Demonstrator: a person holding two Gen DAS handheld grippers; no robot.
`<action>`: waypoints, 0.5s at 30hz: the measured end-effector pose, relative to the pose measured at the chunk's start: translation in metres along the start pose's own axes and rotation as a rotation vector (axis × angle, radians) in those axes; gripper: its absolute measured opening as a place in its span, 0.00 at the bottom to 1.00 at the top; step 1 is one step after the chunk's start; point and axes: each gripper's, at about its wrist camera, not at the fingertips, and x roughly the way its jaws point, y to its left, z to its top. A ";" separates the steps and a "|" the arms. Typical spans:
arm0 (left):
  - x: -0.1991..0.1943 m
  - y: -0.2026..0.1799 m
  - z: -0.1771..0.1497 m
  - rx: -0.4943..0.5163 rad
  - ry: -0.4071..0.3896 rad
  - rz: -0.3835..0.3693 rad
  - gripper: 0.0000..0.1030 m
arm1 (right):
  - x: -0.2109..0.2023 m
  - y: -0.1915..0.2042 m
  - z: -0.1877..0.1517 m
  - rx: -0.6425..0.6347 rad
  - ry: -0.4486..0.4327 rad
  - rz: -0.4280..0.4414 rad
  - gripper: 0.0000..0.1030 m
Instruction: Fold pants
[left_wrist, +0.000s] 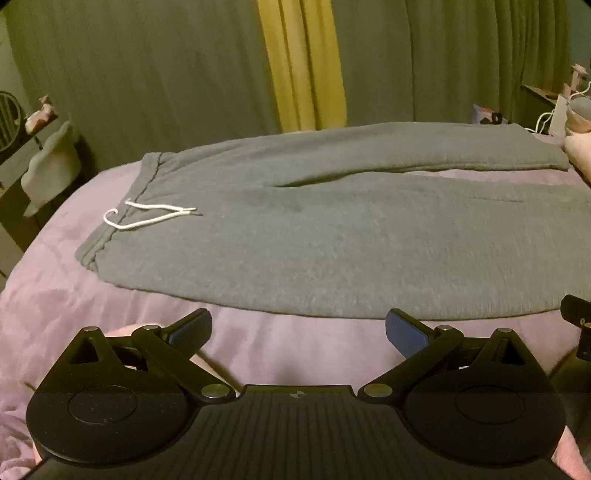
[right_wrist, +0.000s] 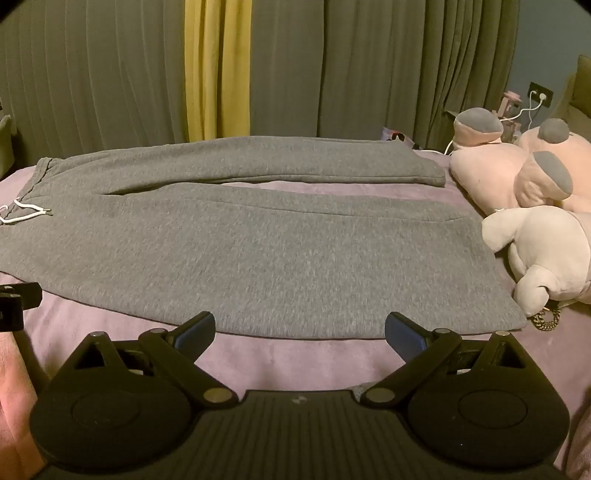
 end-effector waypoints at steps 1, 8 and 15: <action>0.000 0.000 0.000 0.002 0.002 0.000 1.00 | 0.000 0.000 -0.001 0.001 0.000 0.001 0.96; 0.001 -0.002 0.000 0.015 0.013 0.004 1.00 | 0.002 -0.002 -0.006 0.000 0.002 0.000 0.96; 0.004 0.005 0.003 -0.006 0.007 0.000 1.00 | 0.005 -0.001 -0.009 -0.001 0.005 0.002 0.96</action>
